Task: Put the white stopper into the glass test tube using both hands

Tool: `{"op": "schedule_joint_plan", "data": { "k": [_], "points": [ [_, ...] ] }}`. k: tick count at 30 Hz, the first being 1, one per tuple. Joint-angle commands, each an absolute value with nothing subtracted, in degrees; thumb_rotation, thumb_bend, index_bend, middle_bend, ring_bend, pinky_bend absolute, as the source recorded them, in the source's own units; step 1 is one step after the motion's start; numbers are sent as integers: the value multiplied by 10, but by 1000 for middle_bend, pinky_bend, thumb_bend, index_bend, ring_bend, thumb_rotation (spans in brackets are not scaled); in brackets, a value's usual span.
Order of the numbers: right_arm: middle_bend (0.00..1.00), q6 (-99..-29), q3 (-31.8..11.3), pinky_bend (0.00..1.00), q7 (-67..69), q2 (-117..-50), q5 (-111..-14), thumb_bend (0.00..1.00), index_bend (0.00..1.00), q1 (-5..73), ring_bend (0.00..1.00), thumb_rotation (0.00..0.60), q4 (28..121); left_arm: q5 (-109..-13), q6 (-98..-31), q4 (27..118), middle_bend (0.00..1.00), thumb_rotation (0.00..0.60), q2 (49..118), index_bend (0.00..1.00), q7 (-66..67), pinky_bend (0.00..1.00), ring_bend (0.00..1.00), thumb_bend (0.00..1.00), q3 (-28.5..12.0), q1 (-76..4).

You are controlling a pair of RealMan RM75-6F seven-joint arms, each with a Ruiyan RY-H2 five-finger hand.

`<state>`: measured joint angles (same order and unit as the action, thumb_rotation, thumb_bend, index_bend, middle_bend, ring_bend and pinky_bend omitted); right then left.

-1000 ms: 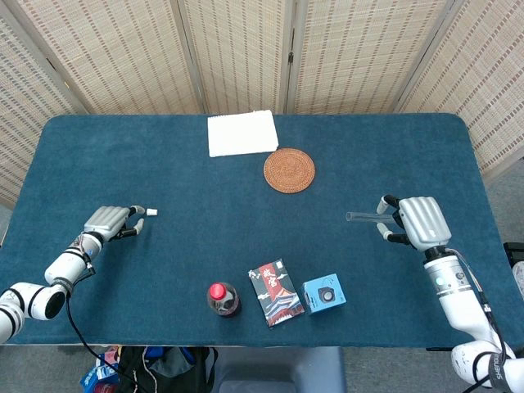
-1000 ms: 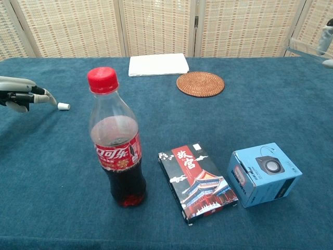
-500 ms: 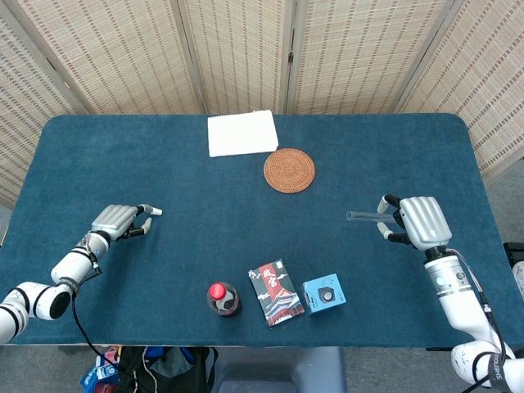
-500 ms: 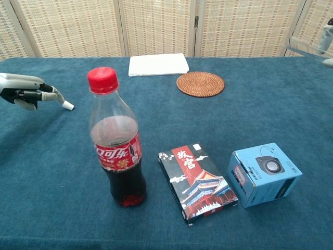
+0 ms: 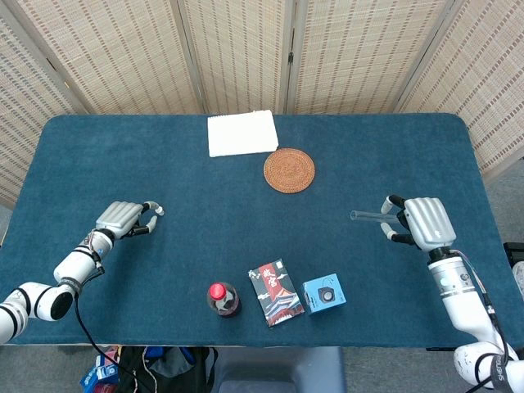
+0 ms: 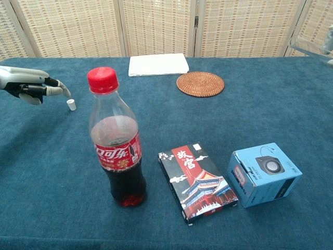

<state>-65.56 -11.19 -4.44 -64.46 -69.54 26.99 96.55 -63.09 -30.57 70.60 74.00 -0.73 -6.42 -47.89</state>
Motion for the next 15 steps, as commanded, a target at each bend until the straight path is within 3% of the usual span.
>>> {"op": "schedule_joint_plan", "data": {
  "k": [1,3,5,8,9,11,15],
  "points": [
    [1000,-657,-113,1000,-43,-644,-697,654,855,269,1000,600,966,-631,-332,721,986,68,729,158,-8,999,963,502,-71,-471],
    [1000,-658,-113,1000,-43,-643,-698,653,855,268,1000,600,966,-635,-345,725,954,77,727,153,-9,983,921,497,-74,-467],
    [1000,-659,-114,1000,-41,-643,-699,653,855,268,1000,600,967,-642,-371,729,869,156,725,151,-15,938,831,492,-81,-460],
    [1000,-662,-114,1000,-39,-641,-702,653,855,266,1000,600,969,-664,-407,732,646,372,722,153,-29,701,619,481,-87,-450],
    [1000,-663,-114,1000,-39,-641,-703,653,855,265,1000,600,969,-672,-411,730,542,473,722,155,-34,582,512,466,-87,-448],
    [1000,-665,-114,1000,-37,-641,-705,653,855,264,1000,600,970,-683,-420,724,347,585,725,163,-40,384,322,430,-88,-448],
    [1000,-668,-115,1000,-37,-640,-707,654,855,262,1000,600,971,-710,-435,702,95,600,740,191,-58,43,76,373,-89,-450]
  ]
}}
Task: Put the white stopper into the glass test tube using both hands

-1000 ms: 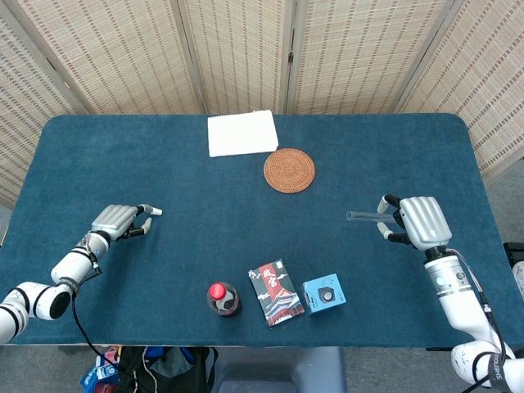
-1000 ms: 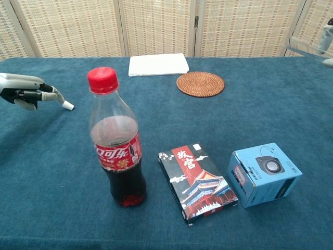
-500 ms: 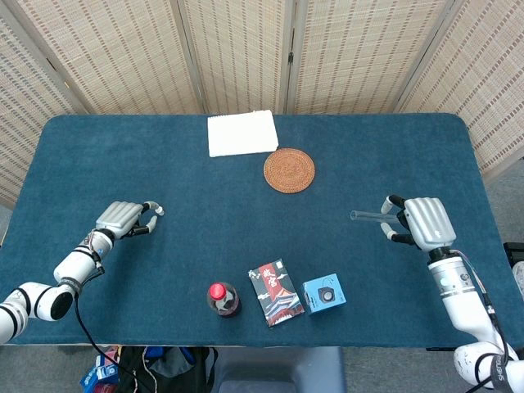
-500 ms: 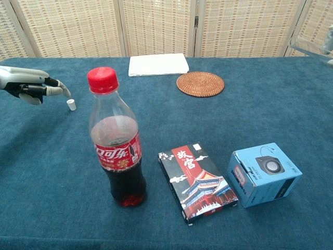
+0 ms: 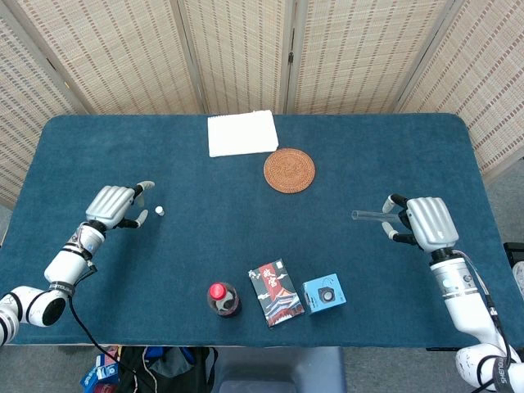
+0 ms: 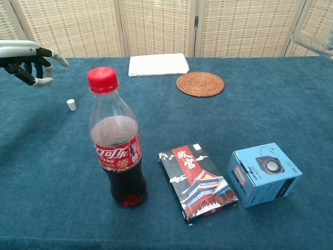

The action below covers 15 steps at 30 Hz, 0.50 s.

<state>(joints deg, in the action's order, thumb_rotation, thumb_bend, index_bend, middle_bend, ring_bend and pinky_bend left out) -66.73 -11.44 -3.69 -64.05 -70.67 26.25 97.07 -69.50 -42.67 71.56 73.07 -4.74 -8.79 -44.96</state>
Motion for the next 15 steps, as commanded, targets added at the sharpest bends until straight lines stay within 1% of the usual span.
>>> {"op": "schedule_joint_plan", "data": {
  "k": [1,3,4,7,11,15],
  "points": [
    [1000,-668,-115,1000,-36,-640,-708,653,855,262,1000,600,971,-720,-439,691,56,600,747,204,-61,14,40,364,-88,-452],
    [1000,-668,-115,1000,-36,-640,-708,653,855,261,1000,600,971,-734,-449,672,8,600,761,232,-62,0,2,354,-87,-455],
    [1000,-668,-115,1000,-36,-640,-708,653,855,261,1000,600,971,-738,-452,665,0,600,767,249,-63,0,0,351,-88,-457],
    [1000,-668,-115,1000,-37,-640,-708,653,855,261,1000,600,972,-746,-454,645,0,600,784,285,-63,0,0,348,-88,-463],
    [1000,-667,-116,1000,-37,-641,-708,653,866,261,1000,600,969,-752,-428,625,0,600,797,310,-49,0,0,346,-78,-477],
    [1000,-664,-115,1000,-35,-643,-708,653,868,261,1000,600,965,-747,-425,608,0,600,815,355,-35,0,0,302,-78,-481]
  ]
}}
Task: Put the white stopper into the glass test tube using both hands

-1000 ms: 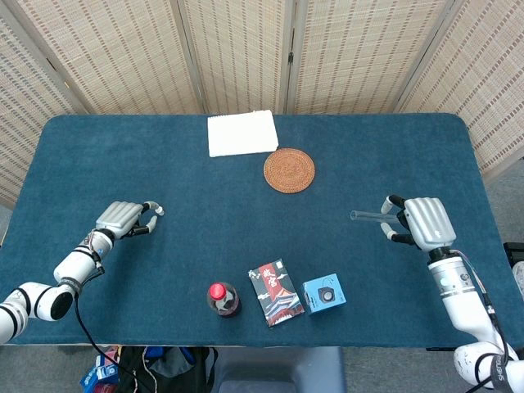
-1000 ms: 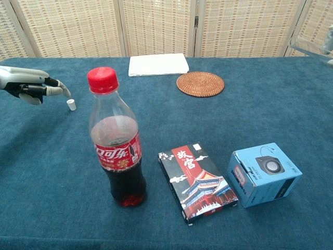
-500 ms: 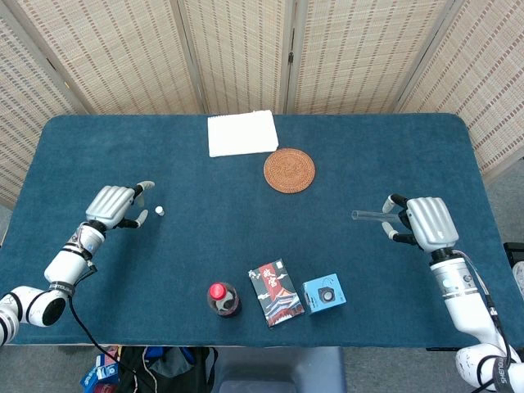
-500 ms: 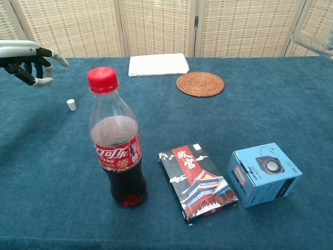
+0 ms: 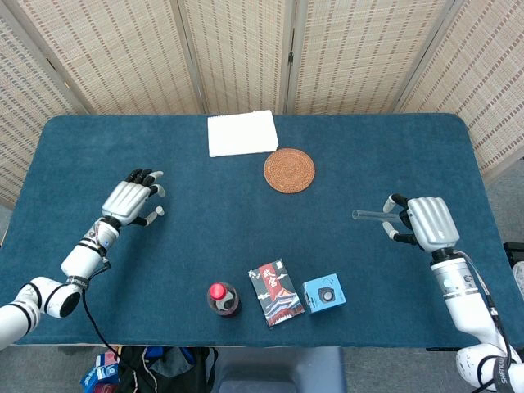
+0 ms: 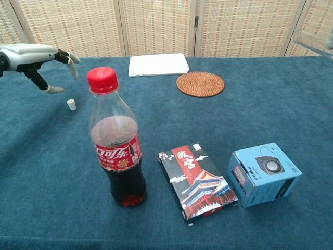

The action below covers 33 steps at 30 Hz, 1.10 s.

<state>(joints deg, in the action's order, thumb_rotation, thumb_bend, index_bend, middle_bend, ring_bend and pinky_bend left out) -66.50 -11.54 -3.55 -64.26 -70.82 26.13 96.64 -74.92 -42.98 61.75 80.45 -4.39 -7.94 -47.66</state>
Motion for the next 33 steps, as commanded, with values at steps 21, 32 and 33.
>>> {"op": "schedule_joint_plan", "data": {
  "k": [21,32,33],
  "points": [
    [1000,-652,-112,1000,-27,-649,-707,653,882,261,1000,600,947,-717,-404,530,0,600,885,424,12,0,0,286,-81,-493],
    [1000,-648,-112,1000,-22,-651,-705,653,882,261,1000,600,941,-707,-392,498,0,600,908,424,21,0,0,286,-83,-497],
    [1000,-647,-112,1000,-22,-652,-705,653,882,261,1000,600,940,-706,-391,495,0,600,909,424,21,0,0,286,-83,-497]
  ]
}}
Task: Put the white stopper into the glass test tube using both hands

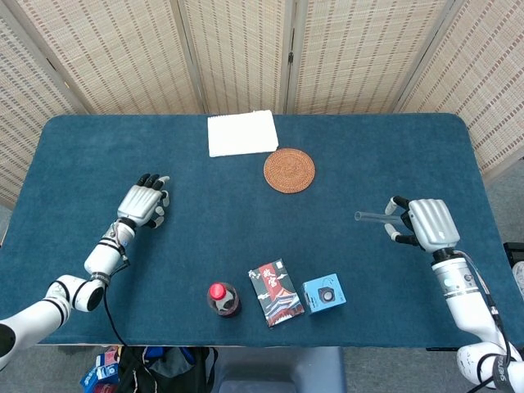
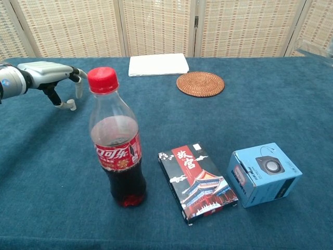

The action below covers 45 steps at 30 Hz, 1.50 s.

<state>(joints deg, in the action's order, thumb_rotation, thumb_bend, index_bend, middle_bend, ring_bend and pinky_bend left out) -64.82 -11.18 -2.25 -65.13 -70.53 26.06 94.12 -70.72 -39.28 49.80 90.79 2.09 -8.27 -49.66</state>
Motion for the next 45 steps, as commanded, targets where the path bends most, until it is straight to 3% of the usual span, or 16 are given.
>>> {"op": "schedule_joint_plan", "data": {
  "k": [1,45],
  "points": [
    [1000,-647,-112,1000,-21,-652,-705,654,882,261,1000,600,940,-705,-390,493,0,600,910,424,22,0,0,286,-84,-497],
    [1000,-638,-114,1000,-13,-658,-701,653,882,262,1000,600,928,-700,-362,452,0,600,932,455,23,0,0,359,-87,-505]
  ]
}}
